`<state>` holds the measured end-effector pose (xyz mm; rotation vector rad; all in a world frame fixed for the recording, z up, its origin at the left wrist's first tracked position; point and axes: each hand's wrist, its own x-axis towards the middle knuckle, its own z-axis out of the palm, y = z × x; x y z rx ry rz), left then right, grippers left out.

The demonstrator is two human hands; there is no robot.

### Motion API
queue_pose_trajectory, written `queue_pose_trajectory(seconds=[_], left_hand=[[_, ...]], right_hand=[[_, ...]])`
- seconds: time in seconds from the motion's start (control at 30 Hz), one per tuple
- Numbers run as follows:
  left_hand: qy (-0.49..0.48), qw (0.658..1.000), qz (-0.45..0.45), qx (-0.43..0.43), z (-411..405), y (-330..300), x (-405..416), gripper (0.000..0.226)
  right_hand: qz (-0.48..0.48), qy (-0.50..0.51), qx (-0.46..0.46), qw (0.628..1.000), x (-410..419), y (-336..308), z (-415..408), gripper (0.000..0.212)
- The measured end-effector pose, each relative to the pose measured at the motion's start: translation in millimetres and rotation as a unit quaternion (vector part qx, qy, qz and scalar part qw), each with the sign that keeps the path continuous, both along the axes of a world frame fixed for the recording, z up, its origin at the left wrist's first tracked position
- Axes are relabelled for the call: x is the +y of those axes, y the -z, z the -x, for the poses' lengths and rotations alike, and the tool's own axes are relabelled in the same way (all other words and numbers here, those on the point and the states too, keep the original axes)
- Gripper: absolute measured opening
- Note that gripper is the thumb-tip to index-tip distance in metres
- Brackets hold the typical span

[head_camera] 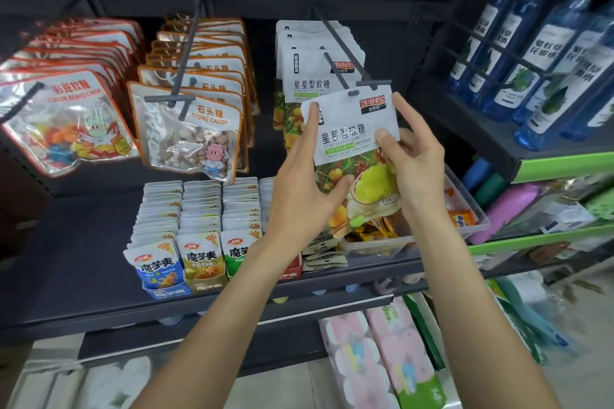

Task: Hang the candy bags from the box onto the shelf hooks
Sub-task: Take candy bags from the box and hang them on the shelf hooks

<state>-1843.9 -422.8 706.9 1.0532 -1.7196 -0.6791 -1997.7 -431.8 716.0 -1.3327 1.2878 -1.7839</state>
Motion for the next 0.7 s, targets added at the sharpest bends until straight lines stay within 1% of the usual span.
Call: queue_pose_trajectory(seconds=[0.07, 0.1, 0.13, 0.2, 0.27, 0.33, 0.43, 0.6, 0.67, 0.7], left_hand=[[-0.011, 1.000, 0.009, -0.003, 1, 2, -9, 0.100], [-0.021, 1.000, 0.013, -0.006, 1, 3, -16, 0.100], [-0.035, 0.999, 0.019, -0.016, 2, 4, -24, 0.099], [-0.071, 0.996, 0.035, -0.047, 4, 8, -44, 0.096], [-0.109, 0.990, 0.053, -0.072, 5, 10, -63, 0.092], [-0.127, 0.986, 0.059, -0.086, 8, 11, -80, 0.093], [-0.134, 0.984, 0.053, -0.105, 14, 11, -99, 0.097], [-0.112, 0.990, 0.032, -0.083, 16, 7, -107, 0.095], [-0.087, 0.994, 0.015, -0.067, 14, 7, -95, 0.093], [-0.072, 0.996, -0.001, -0.061, 13, 8, -86, 0.094]], right_hand=[[0.019, 0.038, 0.085, 0.995, -4, 3, 1, 0.050], [0.033, 0.070, 0.149, 0.986, -8, 5, 1, 0.054], [0.052, 0.104, 0.224, 0.968, -14, 7, 1, 0.057], [0.084, 0.144, 0.359, 0.918, -31, 12, 0, 0.057], [0.081, 0.159, 0.439, 0.881, -51, 15, -3, 0.053], [0.067, 0.176, 0.480, 0.857, -71, 16, -5, 0.055], [0.050, 0.195, 0.512, 0.835, -95, 15, -4, 0.061], [0.004, 0.219, 0.573, 0.790, -114, 14, -6, 0.060], [0.007, 0.224, 0.575, 0.787, -107, 19, -6, 0.056], [0.013, 0.226, 0.564, 0.794, -100, 23, -7, 0.053]])
